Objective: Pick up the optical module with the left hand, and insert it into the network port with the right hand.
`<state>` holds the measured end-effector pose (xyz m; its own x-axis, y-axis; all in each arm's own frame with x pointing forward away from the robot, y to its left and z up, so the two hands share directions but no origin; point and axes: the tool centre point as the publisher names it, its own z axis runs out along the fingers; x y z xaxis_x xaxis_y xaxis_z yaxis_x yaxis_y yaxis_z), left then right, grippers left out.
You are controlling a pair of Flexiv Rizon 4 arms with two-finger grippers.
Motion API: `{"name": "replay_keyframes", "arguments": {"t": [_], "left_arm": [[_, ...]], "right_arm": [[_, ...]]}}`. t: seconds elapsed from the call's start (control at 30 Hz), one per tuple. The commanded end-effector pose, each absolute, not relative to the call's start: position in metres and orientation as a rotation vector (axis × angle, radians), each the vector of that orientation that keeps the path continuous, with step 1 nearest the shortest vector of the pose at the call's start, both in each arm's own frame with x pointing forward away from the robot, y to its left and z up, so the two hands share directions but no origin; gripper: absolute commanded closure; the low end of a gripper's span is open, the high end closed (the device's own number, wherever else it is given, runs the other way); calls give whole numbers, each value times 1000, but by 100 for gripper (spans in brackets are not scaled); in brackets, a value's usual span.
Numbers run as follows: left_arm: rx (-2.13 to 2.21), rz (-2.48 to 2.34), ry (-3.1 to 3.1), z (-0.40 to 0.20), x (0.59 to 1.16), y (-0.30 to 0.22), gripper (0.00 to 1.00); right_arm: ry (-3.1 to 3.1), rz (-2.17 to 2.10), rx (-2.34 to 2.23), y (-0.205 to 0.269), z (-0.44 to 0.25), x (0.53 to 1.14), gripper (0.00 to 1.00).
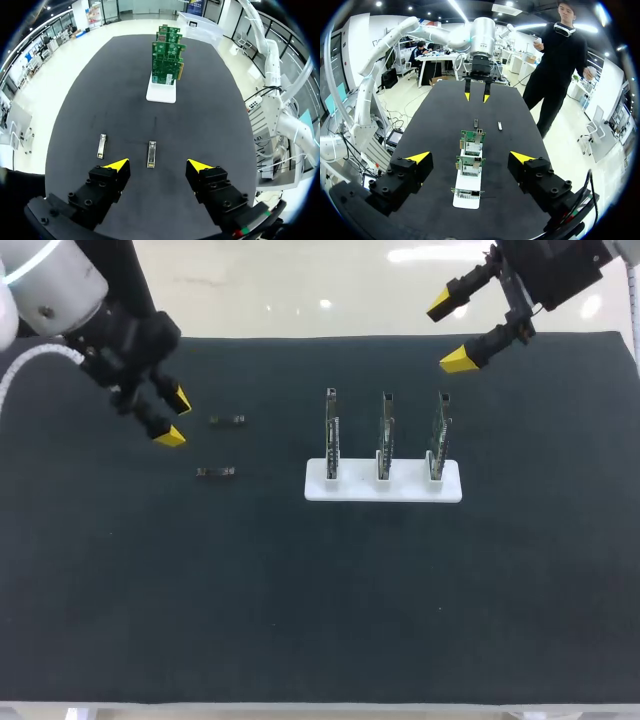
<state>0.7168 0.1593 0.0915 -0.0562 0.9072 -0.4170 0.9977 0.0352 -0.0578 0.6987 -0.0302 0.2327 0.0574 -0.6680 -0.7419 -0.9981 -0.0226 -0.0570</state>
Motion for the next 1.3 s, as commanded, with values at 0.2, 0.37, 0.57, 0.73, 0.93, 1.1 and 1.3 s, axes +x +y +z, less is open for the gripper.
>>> {"name": "replay_keyframes", "arguments": {"t": [0.2, 0.37, 0.57, 0.73, 0.93, 1.1, 1.3], "left_arm": [[1983, -462, 2087, 89, 722, 161, 0], [1980, -293, 2191, 80, 717, 166, 0], [2030, -143, 2230, 71, 717, 162, 0], [2069, -95, 2193, 67, 721, 158, 0], [2137, -40, 2151, 59, 726, 159, 0], [2138, -19, 2165, 47, 730, 160, 0], [2153, -34, 2191, 34, 732, 160, 0]], "right_arm": [[1668, 723, -1752, -30, 232, 699, 0], [1668, 723, -1752, -30, 232, 699, 0], [1668, 723, -1752, -30, 232, 699, 0], [1668, 723, -1752, -30, 232, 699, 0], [1668, 723, -1752, -30, 232, 699, 0], [1668, 723, -1752, -30, 232, 699, 0], [1668, 723, -1752, -30, 232, 699, 0]]}}
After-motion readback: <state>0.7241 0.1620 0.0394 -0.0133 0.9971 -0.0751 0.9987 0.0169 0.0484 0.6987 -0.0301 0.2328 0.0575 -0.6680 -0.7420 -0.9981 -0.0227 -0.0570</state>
